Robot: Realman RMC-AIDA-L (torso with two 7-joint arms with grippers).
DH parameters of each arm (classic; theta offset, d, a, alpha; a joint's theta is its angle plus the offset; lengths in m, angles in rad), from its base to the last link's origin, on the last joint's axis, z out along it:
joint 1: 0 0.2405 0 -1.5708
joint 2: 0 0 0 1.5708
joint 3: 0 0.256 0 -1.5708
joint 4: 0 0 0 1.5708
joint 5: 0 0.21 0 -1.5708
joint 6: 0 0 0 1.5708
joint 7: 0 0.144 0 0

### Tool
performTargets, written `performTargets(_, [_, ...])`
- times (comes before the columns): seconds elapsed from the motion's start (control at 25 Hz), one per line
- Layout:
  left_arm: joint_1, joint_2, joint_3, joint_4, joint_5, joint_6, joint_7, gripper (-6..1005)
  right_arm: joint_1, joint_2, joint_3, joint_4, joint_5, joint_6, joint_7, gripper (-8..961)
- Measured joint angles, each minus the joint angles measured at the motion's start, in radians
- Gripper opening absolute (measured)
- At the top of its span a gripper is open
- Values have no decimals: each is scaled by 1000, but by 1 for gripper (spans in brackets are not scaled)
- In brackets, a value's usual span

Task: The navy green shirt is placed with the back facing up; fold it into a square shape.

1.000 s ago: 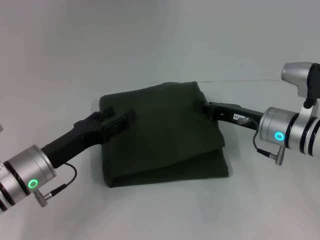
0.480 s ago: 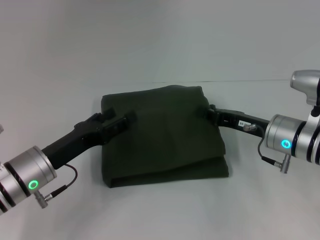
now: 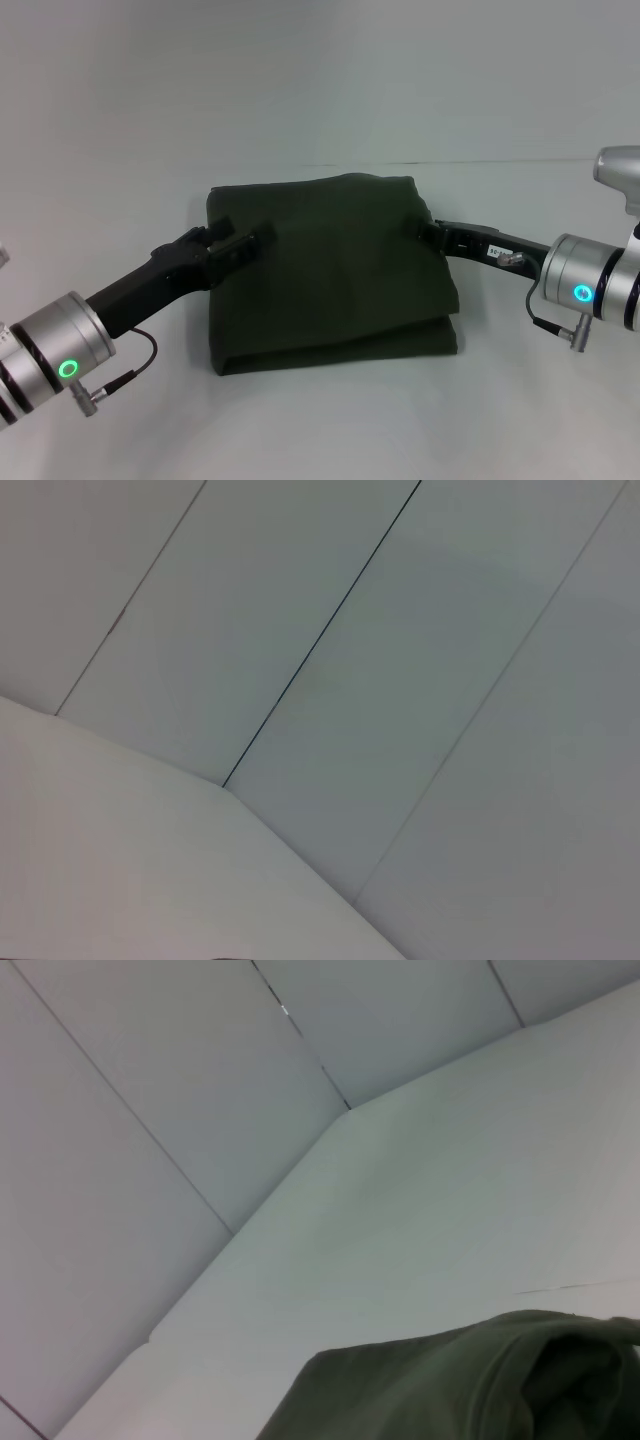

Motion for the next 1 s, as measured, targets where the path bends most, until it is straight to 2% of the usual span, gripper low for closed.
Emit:
performTargets(0.4, [-3,0,1,-11,-2,-3,-1,935,-7,1,-8,28,-5,51,-2,55])
performTargets(0.64, [-4,2,1,-9,0,-13,0,935,-44,-5,2,-2,-3,66,-8,89])
performTargets(0.84, [-12,2,-3,-7,-4,-21,4,935,-82,-24,12,-79,-6,114,39,118])
performTargets(1.0, [-19,3,-5,-5,-5,-41,0,935,-81,-60,-2,-120,-10,116,83,300])
